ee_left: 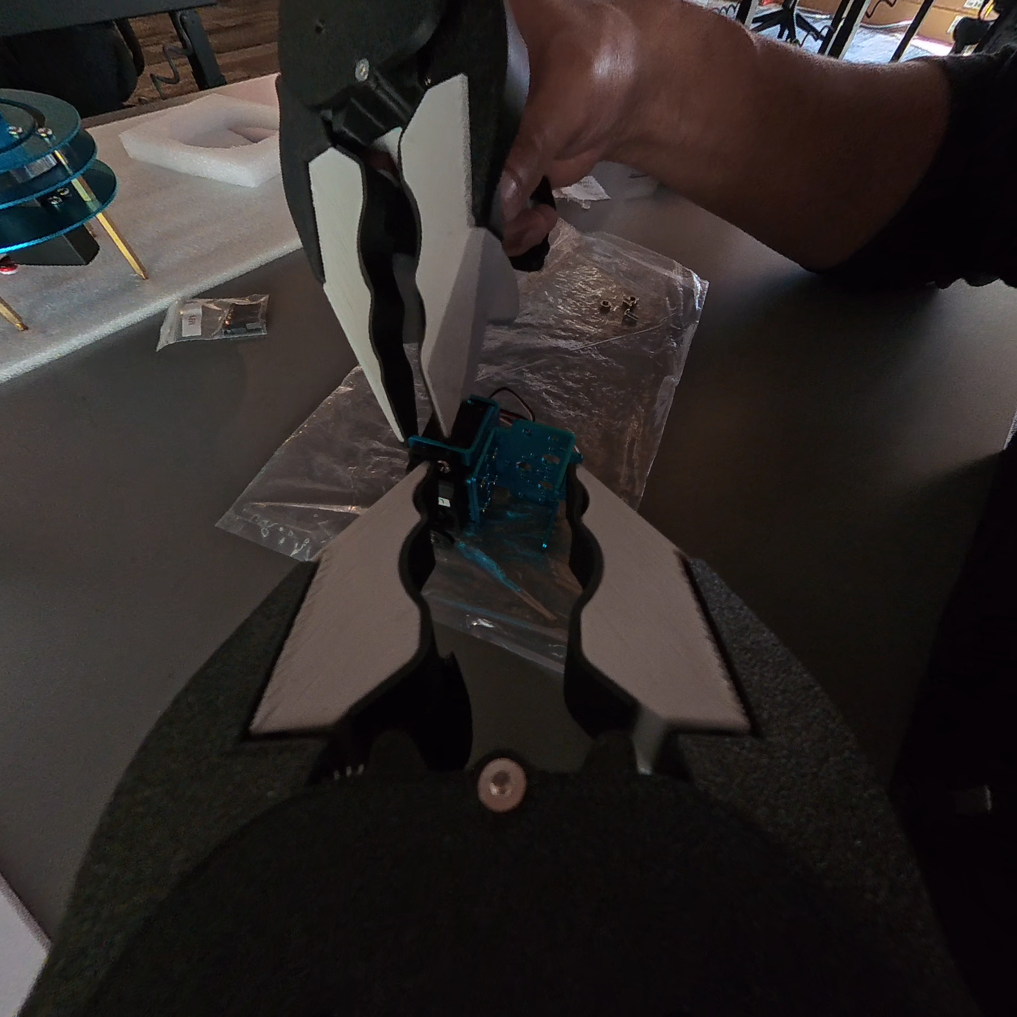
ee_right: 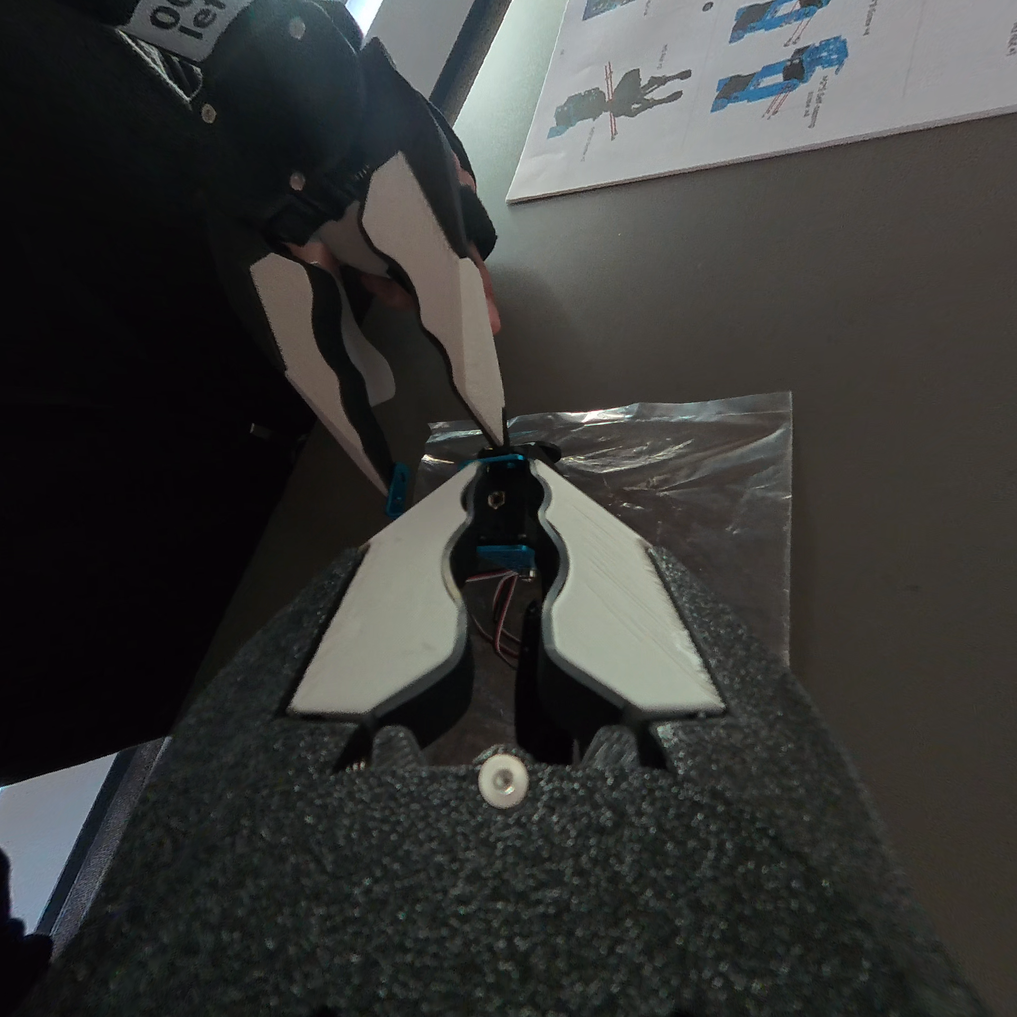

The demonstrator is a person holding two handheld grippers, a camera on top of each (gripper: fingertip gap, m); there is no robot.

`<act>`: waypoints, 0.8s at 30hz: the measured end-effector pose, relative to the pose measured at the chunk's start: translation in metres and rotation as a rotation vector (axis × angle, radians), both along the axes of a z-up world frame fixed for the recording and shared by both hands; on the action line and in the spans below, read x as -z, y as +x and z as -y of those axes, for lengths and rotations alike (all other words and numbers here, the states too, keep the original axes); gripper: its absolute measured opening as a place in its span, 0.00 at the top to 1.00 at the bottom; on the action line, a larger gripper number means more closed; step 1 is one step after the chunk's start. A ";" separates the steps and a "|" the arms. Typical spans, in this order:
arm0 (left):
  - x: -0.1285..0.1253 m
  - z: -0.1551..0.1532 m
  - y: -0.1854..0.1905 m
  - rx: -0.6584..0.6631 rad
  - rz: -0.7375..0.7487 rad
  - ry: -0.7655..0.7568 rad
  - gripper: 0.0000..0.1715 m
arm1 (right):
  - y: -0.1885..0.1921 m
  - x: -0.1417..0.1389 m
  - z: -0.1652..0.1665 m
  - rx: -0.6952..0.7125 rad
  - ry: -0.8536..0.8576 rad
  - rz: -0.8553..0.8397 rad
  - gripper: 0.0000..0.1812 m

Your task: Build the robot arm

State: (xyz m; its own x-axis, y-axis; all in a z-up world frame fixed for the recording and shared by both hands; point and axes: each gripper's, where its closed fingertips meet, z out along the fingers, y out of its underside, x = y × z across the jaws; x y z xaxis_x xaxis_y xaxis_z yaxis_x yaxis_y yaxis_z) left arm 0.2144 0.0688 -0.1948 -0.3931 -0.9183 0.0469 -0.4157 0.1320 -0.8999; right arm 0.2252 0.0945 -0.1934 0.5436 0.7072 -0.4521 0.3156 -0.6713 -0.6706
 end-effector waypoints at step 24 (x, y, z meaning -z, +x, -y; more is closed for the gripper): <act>0.001 0.001 0.000 -0.004 0.000 0.008 0.73 | 0.011 0.002 0.006 -0.080 0.182 0.405 0.99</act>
